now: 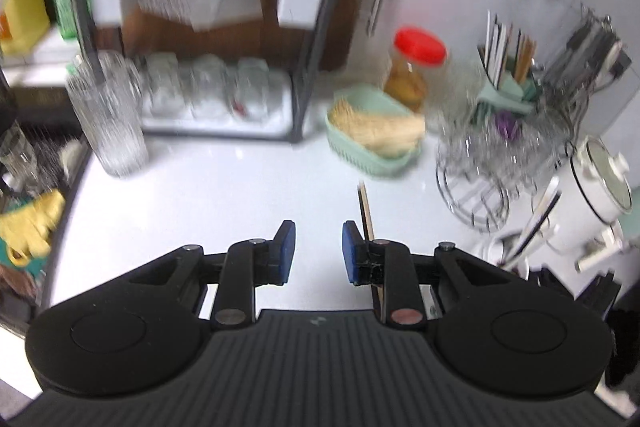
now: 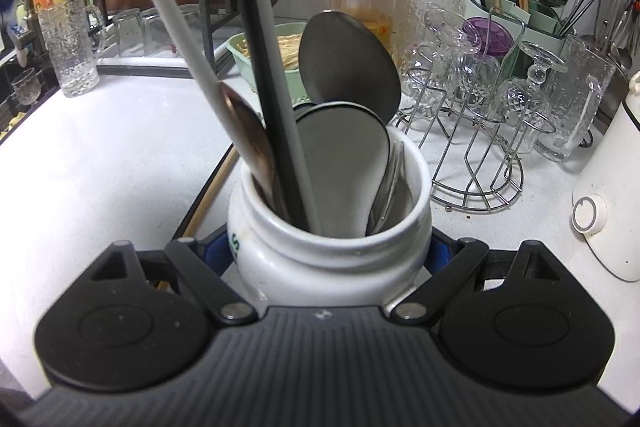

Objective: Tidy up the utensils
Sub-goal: 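Move the left tool down to the black chopstick on the counter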

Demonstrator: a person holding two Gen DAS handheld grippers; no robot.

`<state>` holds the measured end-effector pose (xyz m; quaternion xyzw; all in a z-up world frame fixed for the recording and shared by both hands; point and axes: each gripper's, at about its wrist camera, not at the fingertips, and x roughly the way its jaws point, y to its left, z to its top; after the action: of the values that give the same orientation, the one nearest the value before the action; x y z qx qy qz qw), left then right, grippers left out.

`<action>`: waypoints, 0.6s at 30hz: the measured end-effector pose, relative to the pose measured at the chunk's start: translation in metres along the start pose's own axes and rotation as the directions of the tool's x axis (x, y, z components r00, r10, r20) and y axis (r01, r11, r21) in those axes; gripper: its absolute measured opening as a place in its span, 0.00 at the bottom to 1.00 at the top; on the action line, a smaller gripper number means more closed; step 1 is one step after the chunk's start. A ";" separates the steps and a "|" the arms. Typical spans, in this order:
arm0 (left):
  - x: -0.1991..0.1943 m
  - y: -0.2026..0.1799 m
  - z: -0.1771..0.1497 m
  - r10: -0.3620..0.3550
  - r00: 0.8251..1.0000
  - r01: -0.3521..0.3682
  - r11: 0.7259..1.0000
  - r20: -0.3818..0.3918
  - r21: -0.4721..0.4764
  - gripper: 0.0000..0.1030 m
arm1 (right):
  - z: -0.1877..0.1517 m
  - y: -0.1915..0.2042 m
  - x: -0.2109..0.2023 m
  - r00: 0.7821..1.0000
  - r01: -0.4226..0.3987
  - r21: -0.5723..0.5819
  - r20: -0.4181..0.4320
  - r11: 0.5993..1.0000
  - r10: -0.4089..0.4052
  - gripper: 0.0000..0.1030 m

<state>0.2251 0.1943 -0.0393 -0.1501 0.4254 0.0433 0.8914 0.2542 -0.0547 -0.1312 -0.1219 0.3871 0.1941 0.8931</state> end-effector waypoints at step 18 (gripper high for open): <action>0.103 -0.038 -0.099 -0.128 0.960 0.144 0.988 -0.249 0.048 0.27 | 0.001 -0.002 0.000 0.999 -0.009 -0.001 -0.033 1.000 0.009 0.90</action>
<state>0.2243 0.1230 -0.1688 -0.1536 0.5220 -0.0511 0.8374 0.2557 -0.0564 -0.1300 -0.1240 0.4021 0.1965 0.8856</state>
